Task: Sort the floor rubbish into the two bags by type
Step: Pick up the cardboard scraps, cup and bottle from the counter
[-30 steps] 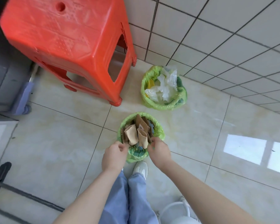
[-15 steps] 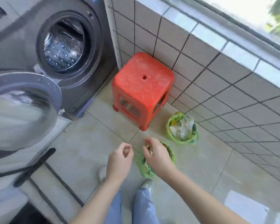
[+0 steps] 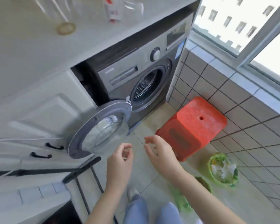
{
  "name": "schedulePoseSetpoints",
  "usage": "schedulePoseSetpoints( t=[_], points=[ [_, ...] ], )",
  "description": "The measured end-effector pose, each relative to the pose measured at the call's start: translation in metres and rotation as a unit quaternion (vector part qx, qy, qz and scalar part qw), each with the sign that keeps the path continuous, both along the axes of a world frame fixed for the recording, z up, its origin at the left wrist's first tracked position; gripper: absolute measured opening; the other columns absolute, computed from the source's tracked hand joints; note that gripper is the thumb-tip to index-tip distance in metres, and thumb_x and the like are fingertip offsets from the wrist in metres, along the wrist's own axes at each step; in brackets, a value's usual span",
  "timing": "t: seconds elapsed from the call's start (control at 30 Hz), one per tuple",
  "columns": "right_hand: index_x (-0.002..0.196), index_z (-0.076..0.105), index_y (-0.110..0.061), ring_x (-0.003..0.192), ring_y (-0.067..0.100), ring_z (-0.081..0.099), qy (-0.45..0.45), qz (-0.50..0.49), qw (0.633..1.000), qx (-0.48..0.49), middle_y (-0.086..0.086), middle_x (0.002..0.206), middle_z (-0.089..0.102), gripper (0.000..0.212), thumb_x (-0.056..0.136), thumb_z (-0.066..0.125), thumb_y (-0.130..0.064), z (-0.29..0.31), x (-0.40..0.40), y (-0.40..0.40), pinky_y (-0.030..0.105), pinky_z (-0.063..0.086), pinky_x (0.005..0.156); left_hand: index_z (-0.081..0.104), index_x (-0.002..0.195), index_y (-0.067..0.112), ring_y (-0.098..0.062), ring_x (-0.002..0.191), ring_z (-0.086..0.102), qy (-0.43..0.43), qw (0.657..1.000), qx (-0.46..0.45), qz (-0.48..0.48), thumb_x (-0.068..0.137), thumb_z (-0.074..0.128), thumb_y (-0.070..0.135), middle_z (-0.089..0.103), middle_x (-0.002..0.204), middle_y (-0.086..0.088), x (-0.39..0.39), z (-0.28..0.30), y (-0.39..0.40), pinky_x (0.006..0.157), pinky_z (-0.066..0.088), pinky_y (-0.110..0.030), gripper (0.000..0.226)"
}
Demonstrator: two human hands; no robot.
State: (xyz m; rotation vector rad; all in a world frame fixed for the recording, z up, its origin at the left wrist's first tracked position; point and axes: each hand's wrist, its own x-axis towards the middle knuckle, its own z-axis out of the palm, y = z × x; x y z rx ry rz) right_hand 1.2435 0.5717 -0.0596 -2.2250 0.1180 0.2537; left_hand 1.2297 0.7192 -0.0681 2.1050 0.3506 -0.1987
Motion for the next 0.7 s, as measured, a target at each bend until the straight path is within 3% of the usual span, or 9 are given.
schedulePoseSetpoints(
  t=[0.2, 0.4, 0.5, 0.6, 0.7],
  points=[
    [0.119, 0.056, -0.021, 0.109, 0.003, 0.054, -0.063, 0.033, 0.997, 0.027, -0.013, 0.112, 0.061, 0.026, 0.094, 0.051, -0.023, 0.059, 0.054, 0.053, 0.022, 0.042, 0.097, 0.059, 0.087, 0.036, -0.002, 0.075, 0.062, -0.062, 0.996, -0.026, 0.063, 0.087, 0.062, 0.013, 0.07, 0.078, 0.008, 0.049, 0.052, 0.052, 0.066, 0.043, -0.008, 0.023],
    [0.119, 0.054, -0.023, 0.108, 0.009, 0.058, -0.102, 0.044, 0.992, 0.051, -0.012, 0.111, 0.061, 0.026, 0.093, 0.051, -0.023, 0.101, 0.127, 0.077, 0.036, 0.048, 0.096, 0.063, 0.093, 0.029, -0.004, 0.073, 0.065, -0.121, 0.987, -0.027, 0.102, 0.086, 0.06, 0.013, 0.069, 0.075, 0.009, 0.117, 0.091, 0.079, 0.07, 0.051, -0.023, 0.017],
    [0.119, 0.055, -0.025, 0.11, 0.006, 0.055, -0.134, 0.044, 0.989, 0.047, -0.014, 0.111, 0.06, 0.026, 0.094, 0.051, -0.023, 0.119, 0.169, 0.08, 0.034, 0.047, 0.097, 0.065, 0.094, 0.025, -0.005, 0.076, 0.063, -0.162, 0.979, -0.029, 0.116, 0.086, 0.062, 0.012, 0.069, 0.076, 0.008, 0.154, 0.11, 0.087, 0.067, 0.047, -0.012, 0.016],
    [0.121, 0.054, -0.023, 0.112, 0.007, 0.054, -0.175, 0.064, 0.982, 0.041, -0.015, 0.113, 0.058, 0.027, 0.094, 0.05, -0.024, 0.139, 0.213, 0.082, 0.034, 0.047, 0.096, 0.063, 0.099, 0.022, -0.004, 0.081, 0.061, -0.2, 0.969, -0.03, 0.14, 0.086, 0.064, 0.013, 0.067, 0.09, 0.009, 0.194, 0.127, 0.091, 0.063, 0.046, -0.009, 0.015],
    [0.124, 0.053, -0.02, 0.111, 0.011, 0.052, -0.204, 0.089, 0.975, 0.003, -0.011, 0.118, 0.056, 0.03, 0.094, 0.052, -0.022, 0.156, 0.262, 0.082, 0.028, 0.044, 0.094, 0.058, 0.108, 0.019, -0.007, 0.085, 0.061, -0.231, 0.958, -0.028, 0.167, 0.084, 0.067, 0.015, 0.06, 0.109, 0.007, 0.234, 0.137, 0.097, 0.072, 0.05, -0.016, 0.027]
  ],
)
